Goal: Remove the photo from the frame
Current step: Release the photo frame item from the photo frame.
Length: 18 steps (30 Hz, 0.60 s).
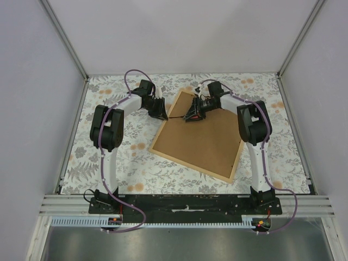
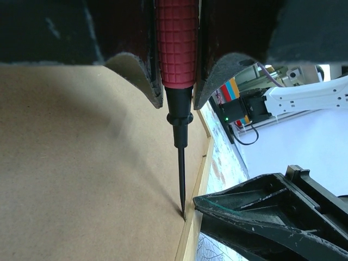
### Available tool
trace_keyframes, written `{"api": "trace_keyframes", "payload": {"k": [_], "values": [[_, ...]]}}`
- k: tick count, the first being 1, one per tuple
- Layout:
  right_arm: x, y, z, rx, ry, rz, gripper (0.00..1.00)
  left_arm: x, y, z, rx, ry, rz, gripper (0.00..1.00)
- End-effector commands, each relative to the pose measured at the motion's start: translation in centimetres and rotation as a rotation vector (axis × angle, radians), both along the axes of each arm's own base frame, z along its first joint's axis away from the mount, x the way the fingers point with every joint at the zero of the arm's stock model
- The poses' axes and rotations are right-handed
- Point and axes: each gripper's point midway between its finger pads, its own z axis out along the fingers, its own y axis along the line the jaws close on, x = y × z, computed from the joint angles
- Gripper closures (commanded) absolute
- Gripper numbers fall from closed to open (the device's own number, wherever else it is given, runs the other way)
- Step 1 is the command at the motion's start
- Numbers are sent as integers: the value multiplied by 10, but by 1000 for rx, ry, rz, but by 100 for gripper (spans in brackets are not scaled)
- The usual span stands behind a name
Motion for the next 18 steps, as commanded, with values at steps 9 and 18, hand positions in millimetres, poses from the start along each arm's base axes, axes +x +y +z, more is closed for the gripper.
{"api": "trace_keyframes", "payload": {"k": [9,18], "values": [[-7,76,15,-136,-133,65,100,-21,-43,6,-9,-45,-94,81],[-16,115,57,-201,-268,78,100,-25,-49,8,-7,-50,-107,83]]}}
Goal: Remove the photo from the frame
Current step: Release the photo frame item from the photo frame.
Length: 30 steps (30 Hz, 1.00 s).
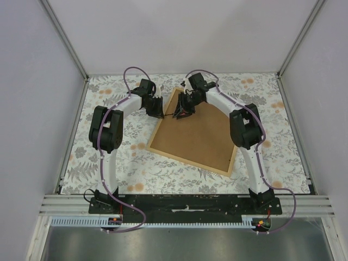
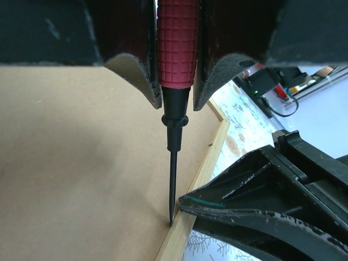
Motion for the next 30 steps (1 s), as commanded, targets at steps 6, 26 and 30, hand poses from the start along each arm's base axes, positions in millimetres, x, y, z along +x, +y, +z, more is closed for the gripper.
{"api": "trace_keyframes", "payload": {"k": [6,26,30], "values": [[-28,36,47,92,-167,150,100,-25,-58,18,-137,-2,-135,80],[-44,-82,3,113,-146,151,100,17,-43,29,95,-103,-74,59],[-39,-93,-6,79,-148,127,100,15,-32,19,157,-85,-55,59]]}}
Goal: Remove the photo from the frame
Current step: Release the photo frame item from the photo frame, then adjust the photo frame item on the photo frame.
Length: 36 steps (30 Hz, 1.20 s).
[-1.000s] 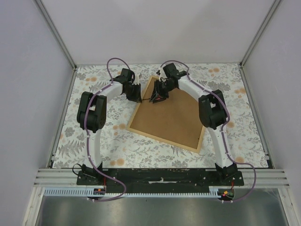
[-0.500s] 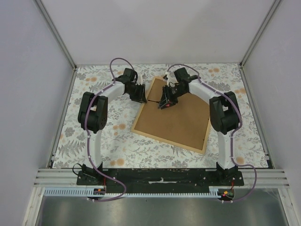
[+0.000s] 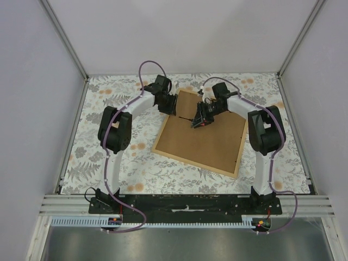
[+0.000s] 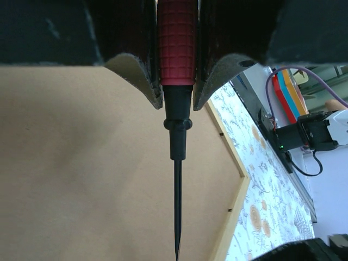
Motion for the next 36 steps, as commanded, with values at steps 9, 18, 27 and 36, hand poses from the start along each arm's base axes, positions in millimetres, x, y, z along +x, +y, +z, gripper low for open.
{"api": "trace_keyframes", "payload": {"k": [9,18,27,36], "values": [[15,-14,-12,-20,-54,-23,100,-3,22,-13,141,15,29,56],[14,-16,-27,-42,-27,-28,100,8,15,33,90,-109,24,56],[13,-16,-26,-36,-25,-27,100,-3,30,-25,264,-22,24,55],[11,-15,-26,-31,-20,-23,100,5,35,-36,301,-33,46,56]]}}
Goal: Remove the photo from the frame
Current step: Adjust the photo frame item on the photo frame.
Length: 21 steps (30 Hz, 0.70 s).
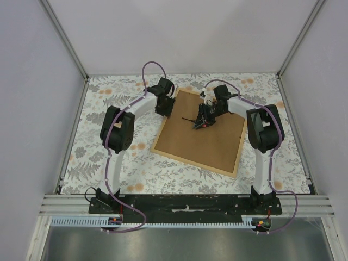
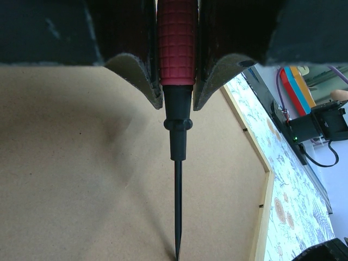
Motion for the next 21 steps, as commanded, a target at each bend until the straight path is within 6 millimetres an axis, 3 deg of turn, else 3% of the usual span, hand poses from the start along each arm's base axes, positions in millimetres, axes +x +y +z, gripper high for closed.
{"api": "trace_keyframes", "payload": {"k": [1,8,21], "values": [[1,1,3,13,-28,16,100,9,3,-6,42,-23,-12,56],[1,2,5,18,-32,19,100,11,-2,-5,25,-27,-14,60],[0,1,0,12,-25,21,100,10,1,4,-35,-11,-20,87]]}}
